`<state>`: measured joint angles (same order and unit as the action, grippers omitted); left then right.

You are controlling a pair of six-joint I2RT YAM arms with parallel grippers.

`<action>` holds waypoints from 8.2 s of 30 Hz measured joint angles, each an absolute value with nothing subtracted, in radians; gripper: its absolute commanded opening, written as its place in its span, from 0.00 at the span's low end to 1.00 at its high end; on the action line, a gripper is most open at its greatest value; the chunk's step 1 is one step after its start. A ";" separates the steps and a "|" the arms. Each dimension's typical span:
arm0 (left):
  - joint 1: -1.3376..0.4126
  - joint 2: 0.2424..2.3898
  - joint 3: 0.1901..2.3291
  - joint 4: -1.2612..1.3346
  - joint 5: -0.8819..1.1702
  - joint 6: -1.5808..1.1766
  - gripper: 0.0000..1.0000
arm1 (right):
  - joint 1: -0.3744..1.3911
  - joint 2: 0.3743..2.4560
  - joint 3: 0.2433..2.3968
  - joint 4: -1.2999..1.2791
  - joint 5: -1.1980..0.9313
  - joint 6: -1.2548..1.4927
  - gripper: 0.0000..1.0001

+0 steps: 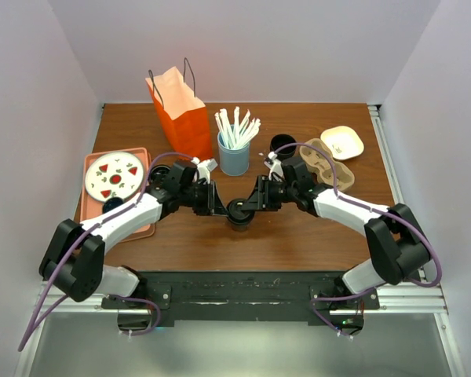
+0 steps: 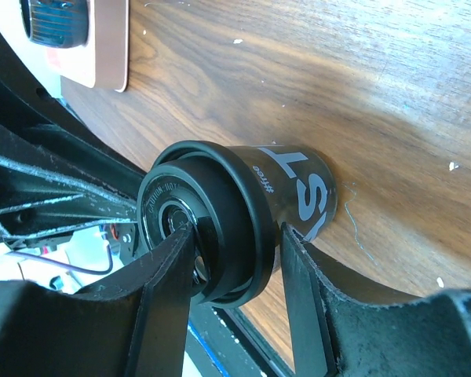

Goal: Pack the takeout coffee

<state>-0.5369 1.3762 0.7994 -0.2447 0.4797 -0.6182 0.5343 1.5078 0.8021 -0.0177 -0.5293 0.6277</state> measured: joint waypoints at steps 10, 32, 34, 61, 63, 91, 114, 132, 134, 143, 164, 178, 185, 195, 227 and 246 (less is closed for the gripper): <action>-0.502 1.377 0.740 -0.151 0.526 -0.670 0.08 | 0.529 1.503 0.759 0.057 -0.543 0.651 0.42; -0.472 1.446 0.813 -0.236 0.570 -0.660 0.29 | 0.530 1.511 0.770 0.056 -0.540 0.650 0.41; -0.472 1.451 0.842 -0.278 0.551 -0.650 0.30 | 0.531 1.511 0.791 0.023 -0.529 0.647 0.45; -0.459 1.417 1.033 -0.464 0.384 -0.579 1.00 | 0.537 1.478 1.106 -0.430 -0.342 0.537 0.77; -0.457 1.386 1.038 -0.491 0.316 -0.572 1.00 | 0.542 1.478 1.136 -0.453 -0.312 0.522 0.76; -0.453 1.324 0.723 -0.170 0.466 -0.697 0.68 | 0.721 1.669 1.367 -0.665 -0.054 0.346 0.63; -0.459 1.383 0.698 -0.089 0.519 -0.729 0.66 | 0.714 1.648 1.253 -0.546 -0.081 0.367 0.52; -0.459 1.402 0.679 -0.023 0.572 -0.763 0.36 | 0.712 1.635 1.214 -0.488 -0.097 0.395 0.50; -0.459 1.411 0.686 -0.025 0.582 -0.768 0.33 | 0.712 1.634 1.209 -0.480 -0.096 0.399 0.50; -0.458 1.428 0.710 -0.067 0.591 -0.778 0.24 | 0.710 1.619 1.176 -0.438 -0.096 0.416 0.48; -0.393 1.422 0.859 -0.323 0.482 -0.716 0.55 | 0.707 1.616 1.168 -0.422 -0.120 0.426 0.47; -0.382 1.417 0.830 -0.270 0.503 -0.684 0.49 | 0.707 1.616 1.168 -0.423 -0.123 0.426 0.46; -0.388 1.457 0.773 -0.215 0.521 -0.684 0.49 | 0.707 1.616 1.168 -0.424 -0.125 0.426 0.46; -0.396 1.459 0.770 -0.257 0.473 -0.664 0.52 | 0.707 1.616 1.182 -0.457 -0.123 0.428 0.59; -0.395 1.132 0.855 -0.551 0.045 -0.591 1.00 | 0.838 1.655 1.427 -0.696 0.062 0.435 0.76; -0.395 1.133 0.852 -0.561 0.044 -0.591 1.00 | 0.916 1.742 1.467 -0.729 0.183 0.427 0.74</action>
